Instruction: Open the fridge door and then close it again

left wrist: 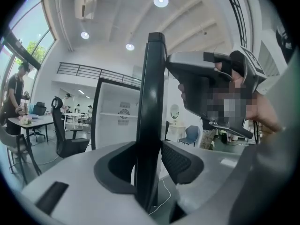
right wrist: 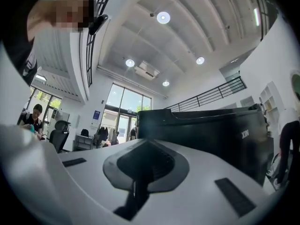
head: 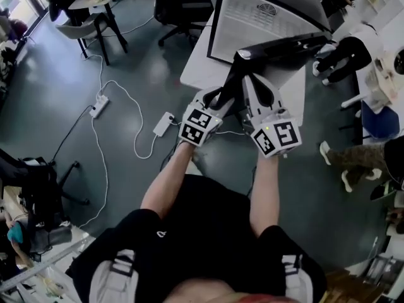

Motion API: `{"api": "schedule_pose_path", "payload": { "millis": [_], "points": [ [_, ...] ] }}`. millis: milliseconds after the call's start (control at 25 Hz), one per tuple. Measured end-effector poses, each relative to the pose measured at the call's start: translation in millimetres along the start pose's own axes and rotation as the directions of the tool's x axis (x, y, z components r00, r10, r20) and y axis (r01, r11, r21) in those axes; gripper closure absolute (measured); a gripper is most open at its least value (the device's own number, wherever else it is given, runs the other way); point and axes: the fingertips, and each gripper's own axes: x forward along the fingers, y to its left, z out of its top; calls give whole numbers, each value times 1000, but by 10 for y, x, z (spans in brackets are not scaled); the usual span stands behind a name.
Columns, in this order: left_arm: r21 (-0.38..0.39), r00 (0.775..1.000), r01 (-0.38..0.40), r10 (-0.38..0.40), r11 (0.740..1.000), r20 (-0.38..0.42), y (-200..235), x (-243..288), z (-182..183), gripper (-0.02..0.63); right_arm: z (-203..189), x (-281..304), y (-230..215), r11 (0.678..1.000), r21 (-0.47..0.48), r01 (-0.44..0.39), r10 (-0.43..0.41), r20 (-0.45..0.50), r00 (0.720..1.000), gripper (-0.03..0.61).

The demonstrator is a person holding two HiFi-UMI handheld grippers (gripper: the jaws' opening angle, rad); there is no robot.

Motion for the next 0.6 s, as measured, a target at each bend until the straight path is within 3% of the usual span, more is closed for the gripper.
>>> {"api": "schedule_pose_path", "payload": {
  "millis": [200, 400, 600],
  "points": [
    [19, 997, 73, -72, 997, -12, 640, 203, 90, 449, -119, 681, -67, 992, -120, 37, -46, -67, 997, 584],
    [18, 991, 132, -131, 991, -7, 1172, 465, 163, 446, -269, 1226, -269, 987, -124, 100, -109, -65, 992, 584],
    [24, 990, 140, -140, 990, 3, 1605, 757, 285, 445, -326, 1706, -514, 972, -165, 167, -183, -85, 979, 584]
  ]
}}
